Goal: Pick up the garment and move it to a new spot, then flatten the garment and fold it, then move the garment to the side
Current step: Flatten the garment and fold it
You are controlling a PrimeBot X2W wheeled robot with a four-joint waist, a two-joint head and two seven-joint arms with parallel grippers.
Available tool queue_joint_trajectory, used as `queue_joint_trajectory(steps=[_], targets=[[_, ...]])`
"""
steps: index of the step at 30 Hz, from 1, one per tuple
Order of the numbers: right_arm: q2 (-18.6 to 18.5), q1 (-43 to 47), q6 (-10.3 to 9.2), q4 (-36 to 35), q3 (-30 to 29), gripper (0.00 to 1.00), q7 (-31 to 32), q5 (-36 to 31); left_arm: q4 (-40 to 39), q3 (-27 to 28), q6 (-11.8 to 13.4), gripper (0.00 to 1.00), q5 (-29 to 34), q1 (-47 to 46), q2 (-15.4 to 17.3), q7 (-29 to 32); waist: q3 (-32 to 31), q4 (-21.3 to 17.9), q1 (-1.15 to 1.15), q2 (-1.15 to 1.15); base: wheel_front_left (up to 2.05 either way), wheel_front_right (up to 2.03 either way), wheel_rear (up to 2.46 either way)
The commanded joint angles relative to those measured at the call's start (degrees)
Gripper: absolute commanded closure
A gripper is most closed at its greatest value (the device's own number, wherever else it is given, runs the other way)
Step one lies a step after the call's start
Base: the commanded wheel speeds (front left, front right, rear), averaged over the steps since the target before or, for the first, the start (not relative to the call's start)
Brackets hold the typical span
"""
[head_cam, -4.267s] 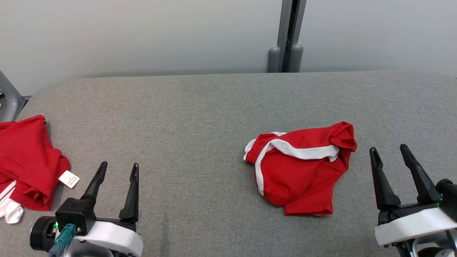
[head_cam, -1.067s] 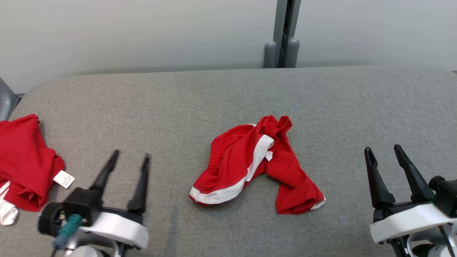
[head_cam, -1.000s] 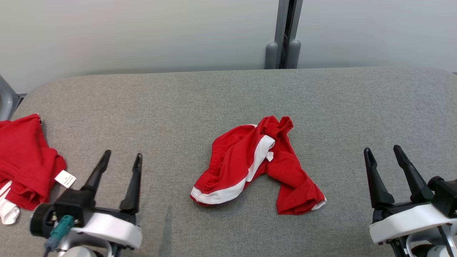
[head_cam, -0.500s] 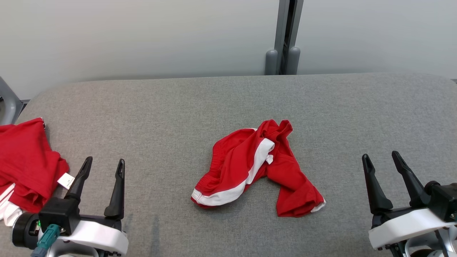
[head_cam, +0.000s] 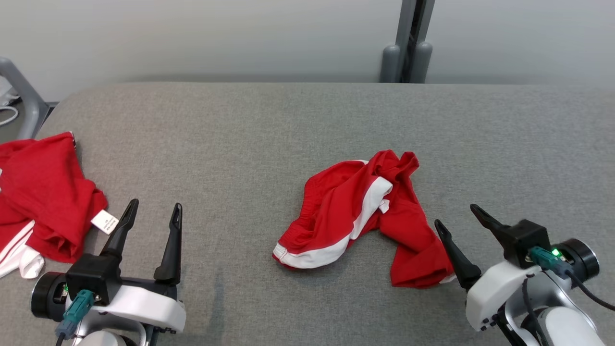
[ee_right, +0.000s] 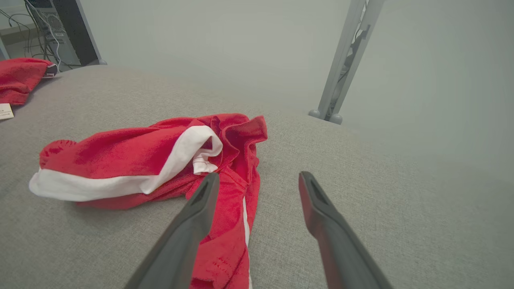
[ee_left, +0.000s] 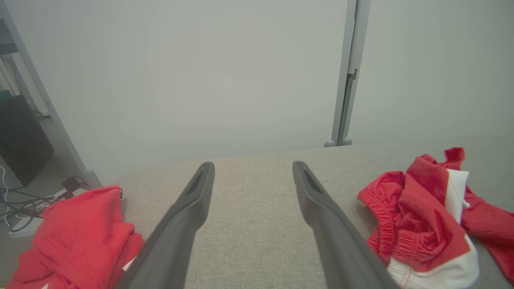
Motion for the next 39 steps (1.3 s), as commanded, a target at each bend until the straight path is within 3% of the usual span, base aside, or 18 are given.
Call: queue_joint_trajectory(steps=[1,9,15,16,17,24,34,39], targets=[[-1.37,-2.27,-0.02,1.2,1.56,0.0,0.47,0.31,0.25,-0.08,-0.25,0.0,0.34,-1.51,-0.28,-0.22,1.96,1.75,0.0,0.0,0.0,0.0,0.0],[-5.05,-12.07,-0.02,9.46,10.6,0.0,0.07,1.53,2.74,-1.13,-2.5,0.0,0.39,-5.69,-2.83,-1.19,7.07,6.0,0.0,0.0,0.0,0.0,0.0],[-4.99,-17.72,-0.02,16.96,13.57,0.0,-1.8,1.64,5.04,-1.45,-3.76,0.0,0.59,-7.88,-4.6,-2.08,9.04,7.42,0.0,0.0,0.0,0.0,0.0],[-4.58,-18.87,-0.02,19.03,13.63,0.69,-2.64,1.61,5.71,-1.42,-4.15,0.0,0.65,-8.19,-4.96,-2.21,9.3,7.42,0.0,0.0,0.0,0.0,0.0],[-4.33,-19.29,-0.02,19.67,13.7,1.0,-3.24,1.67,6.01,-1.38,-4.23,0.0,0.73,-8.35,-5.12,-2.34,9.35,7.33,0.0,0.0,0.0,0.0,0.0],[-6.39,-18.01,-0.02,17.58,13.56,1.0,-3.62,2.38,7.3,-0.98,-4.92,0.0,1.15,-8.26,-5.26,-2.74,8.73,4.81,0.0,0.0,0.0,0.0,0.0],[-15.39,-13.34,-0.02,-0.46,10.89,1.0,4.79,2.67,7.21,-0.6,-5.31,0.0,1.56,-7.15,-4.85,-2.85,7.44,0.37,0.0,0.0,0.0,0.0,0.0],[-16.16,-8.69,-0.02,-4.85,8.52,1.0,8.67,3.86,7.29,-0.81,-5.5,0.0,1.6,-7.03,-4.89,-2.88,7.22,-0.19,0.0,0.0,0.0,0.0,0.0]])
